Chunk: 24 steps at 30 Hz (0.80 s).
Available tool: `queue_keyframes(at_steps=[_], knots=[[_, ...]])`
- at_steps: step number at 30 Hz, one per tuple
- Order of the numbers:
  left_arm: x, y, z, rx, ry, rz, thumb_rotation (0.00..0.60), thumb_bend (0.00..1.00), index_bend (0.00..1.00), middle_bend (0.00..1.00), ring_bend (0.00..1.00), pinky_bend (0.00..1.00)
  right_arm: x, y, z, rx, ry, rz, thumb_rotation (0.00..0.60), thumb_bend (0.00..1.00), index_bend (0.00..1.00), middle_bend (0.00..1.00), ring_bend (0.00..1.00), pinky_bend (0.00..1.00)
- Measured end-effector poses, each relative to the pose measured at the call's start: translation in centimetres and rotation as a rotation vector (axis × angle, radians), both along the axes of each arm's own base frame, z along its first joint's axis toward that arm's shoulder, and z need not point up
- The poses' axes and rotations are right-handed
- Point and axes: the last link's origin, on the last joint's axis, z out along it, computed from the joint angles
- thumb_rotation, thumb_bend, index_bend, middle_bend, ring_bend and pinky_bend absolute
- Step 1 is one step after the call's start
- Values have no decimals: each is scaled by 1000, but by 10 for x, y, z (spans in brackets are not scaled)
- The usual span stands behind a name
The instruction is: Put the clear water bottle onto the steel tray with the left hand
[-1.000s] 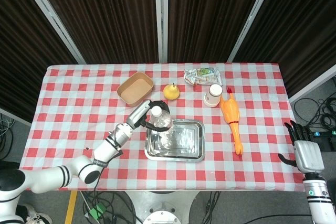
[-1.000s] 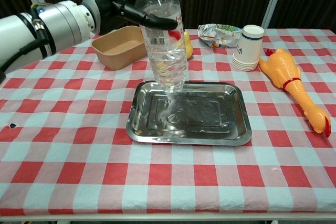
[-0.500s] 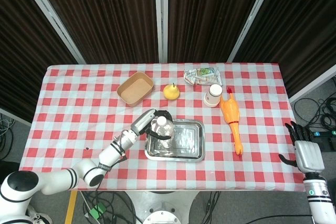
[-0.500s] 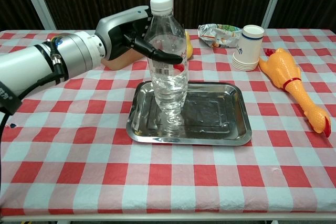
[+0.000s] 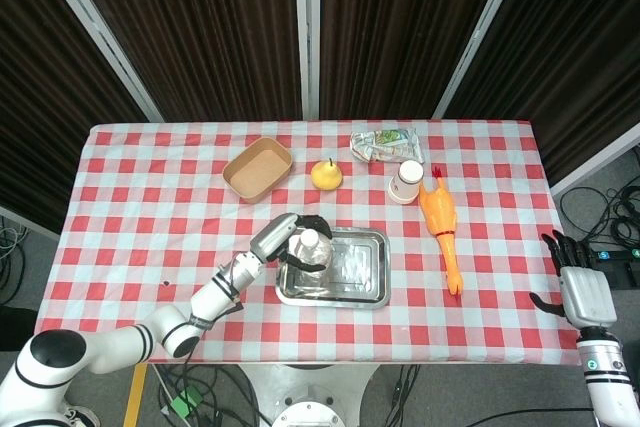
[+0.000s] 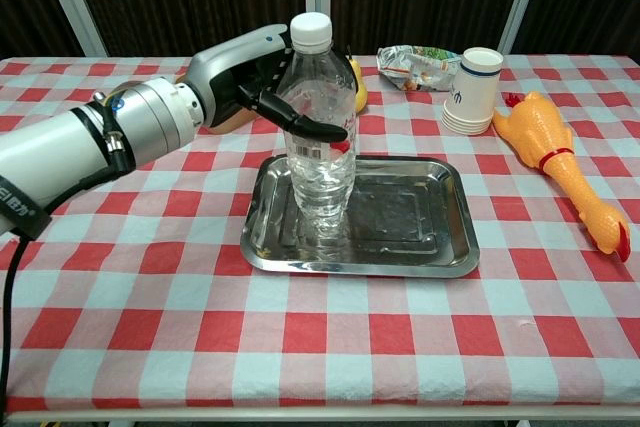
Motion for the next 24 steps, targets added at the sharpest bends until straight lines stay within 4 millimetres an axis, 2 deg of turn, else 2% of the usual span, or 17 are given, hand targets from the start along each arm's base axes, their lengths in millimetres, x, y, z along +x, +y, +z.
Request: queue_keyframes(at_steps=[6, 14, 20, 24], knots=[[0, 1, 3, -8, -18, 3, 600, 41, 225, 338, 254, 300, 1, 0, 0, 3, 0, -1, 600, 111, 0, 0, 0, 0], [11, 10, 24, 23, -76, 0, 600, 0, 201, 294, 217, 245, -2, 1, 2, -3, -6, -5, 600, 111, 0, 0, 0, 0], [29, 13, 57, 24, -143, -4, 600, 0, 200, 291, 212, 243, 0, 0, 2, -7, -8, -2, 600, 110, 0, 0, 0, 0], [44, 18, 100, 68, -185, -17, 600, 0, 200, 291, 212, 243, 0, 1, 2, -6, -9, 0, 600, 110, 0, 0, 0, 0]])
